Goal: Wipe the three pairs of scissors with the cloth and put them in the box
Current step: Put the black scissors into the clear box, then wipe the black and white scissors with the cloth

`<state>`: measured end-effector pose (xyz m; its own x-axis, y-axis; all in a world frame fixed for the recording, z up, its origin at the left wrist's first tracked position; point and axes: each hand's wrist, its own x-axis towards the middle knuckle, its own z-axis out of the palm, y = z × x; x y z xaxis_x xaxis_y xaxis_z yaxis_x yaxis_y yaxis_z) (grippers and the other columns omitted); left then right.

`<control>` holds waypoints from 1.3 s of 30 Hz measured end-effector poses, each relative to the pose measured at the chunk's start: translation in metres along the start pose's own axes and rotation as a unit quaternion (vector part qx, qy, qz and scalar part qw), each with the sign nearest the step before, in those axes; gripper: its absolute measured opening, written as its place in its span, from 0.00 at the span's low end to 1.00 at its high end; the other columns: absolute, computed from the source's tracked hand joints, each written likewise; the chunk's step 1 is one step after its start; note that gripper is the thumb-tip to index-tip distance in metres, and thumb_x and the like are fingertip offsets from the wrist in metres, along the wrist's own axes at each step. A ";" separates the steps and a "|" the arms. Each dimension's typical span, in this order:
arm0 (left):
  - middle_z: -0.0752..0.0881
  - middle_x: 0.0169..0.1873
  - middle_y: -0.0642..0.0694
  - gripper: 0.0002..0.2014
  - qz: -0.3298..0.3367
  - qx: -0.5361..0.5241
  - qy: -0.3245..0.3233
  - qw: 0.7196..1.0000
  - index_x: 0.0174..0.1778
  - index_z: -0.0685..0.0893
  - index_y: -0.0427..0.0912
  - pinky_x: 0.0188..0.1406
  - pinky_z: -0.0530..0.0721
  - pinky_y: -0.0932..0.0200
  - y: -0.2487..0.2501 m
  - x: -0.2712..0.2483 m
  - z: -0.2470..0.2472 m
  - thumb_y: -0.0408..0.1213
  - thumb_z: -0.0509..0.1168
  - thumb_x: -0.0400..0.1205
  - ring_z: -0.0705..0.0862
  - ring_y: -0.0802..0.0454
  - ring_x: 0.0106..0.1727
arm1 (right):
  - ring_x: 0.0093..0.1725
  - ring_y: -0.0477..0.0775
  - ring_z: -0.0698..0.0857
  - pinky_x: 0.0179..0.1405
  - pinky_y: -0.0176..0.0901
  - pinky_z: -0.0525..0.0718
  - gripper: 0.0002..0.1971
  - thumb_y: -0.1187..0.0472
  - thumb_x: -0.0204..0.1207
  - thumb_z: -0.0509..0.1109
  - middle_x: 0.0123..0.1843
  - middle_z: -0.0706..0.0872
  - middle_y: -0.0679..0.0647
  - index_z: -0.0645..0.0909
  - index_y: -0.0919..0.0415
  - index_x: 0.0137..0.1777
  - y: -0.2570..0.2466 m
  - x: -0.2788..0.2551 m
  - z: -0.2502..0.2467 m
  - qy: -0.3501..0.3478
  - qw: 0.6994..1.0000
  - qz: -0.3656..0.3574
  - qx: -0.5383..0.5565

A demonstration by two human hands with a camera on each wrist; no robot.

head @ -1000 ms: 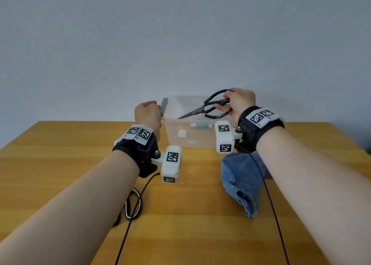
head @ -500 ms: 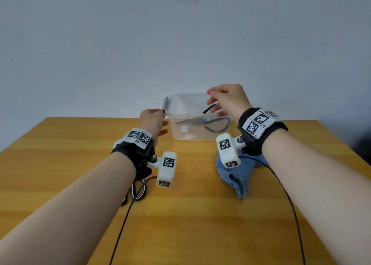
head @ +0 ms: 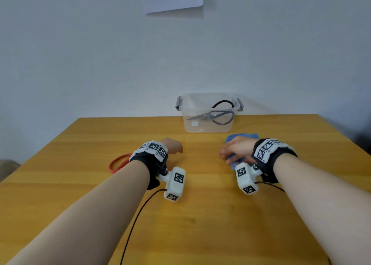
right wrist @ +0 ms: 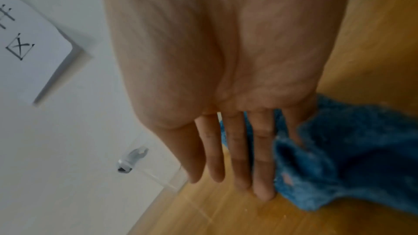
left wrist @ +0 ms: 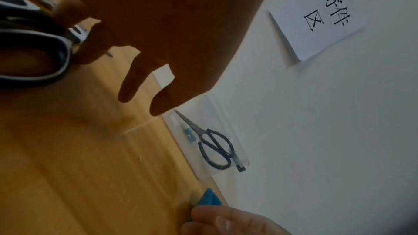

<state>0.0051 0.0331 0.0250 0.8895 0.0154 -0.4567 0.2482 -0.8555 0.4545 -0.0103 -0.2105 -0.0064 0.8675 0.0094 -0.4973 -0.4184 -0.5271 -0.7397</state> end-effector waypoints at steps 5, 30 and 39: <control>0.87 0.57 0.47 0.13 0.039 -0.058 0.001 0.998 0.65 0.86 0.37 0.64 0.77 0.53 0.007 -0.016 0.016 0.39 0.64 0.89 0.82 0.44 0.63 | 0.47 0.58 0.87 0.36 0.42 0.82 0.16 0.51 0.83 0.73 0.46 0.90 0.55 0.86 0.65 0.59 -0.009 -0.018 -0.004 0.027 0.990 0.056 -0.126; 0.86 0.32 0.39 0.09 0.039 -0.411 -0.008 0.911 0.48 0.88 0.32 0.23 0.82 0.62 0.022 0.003 0.046 0.19 0.63 0.85 0.80 0.54 0.18 | 0.42 0.60 0.85 0.40 0.50 0.80 0.10 0.60 0.76 0.78 0.46 0.87 0.59 0.85 0.60 0.54 -0.024 0.009 0.030 0.030 0.999 -0.014 0.013; 0.91 0.35 0.44 0.11 0.177 -0.476 -0.030 0.861 0.62 0.89 0.37 0.25 0.77 0.66 0.016 -0.011 0.013 0.25 0.70 0.84 0.78 0.58 0.22 | 0.29 0.52 0.86 0.36 0.50 0.77 0.14 0.65 0.71 0.82 0.45 0.94 0.55 0.85 0.58 0.55 -0.043 -0.020 0.001 0.005 0.996 -0.078 0.040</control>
<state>-0.0058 0.0123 0.0271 0.9596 -0.2112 -0.1859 0.1926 0.0115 0.9812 -0.0099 -0.1869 0.0347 0.9265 0.0770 -0.3684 -0.2974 -0.4500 -0.8421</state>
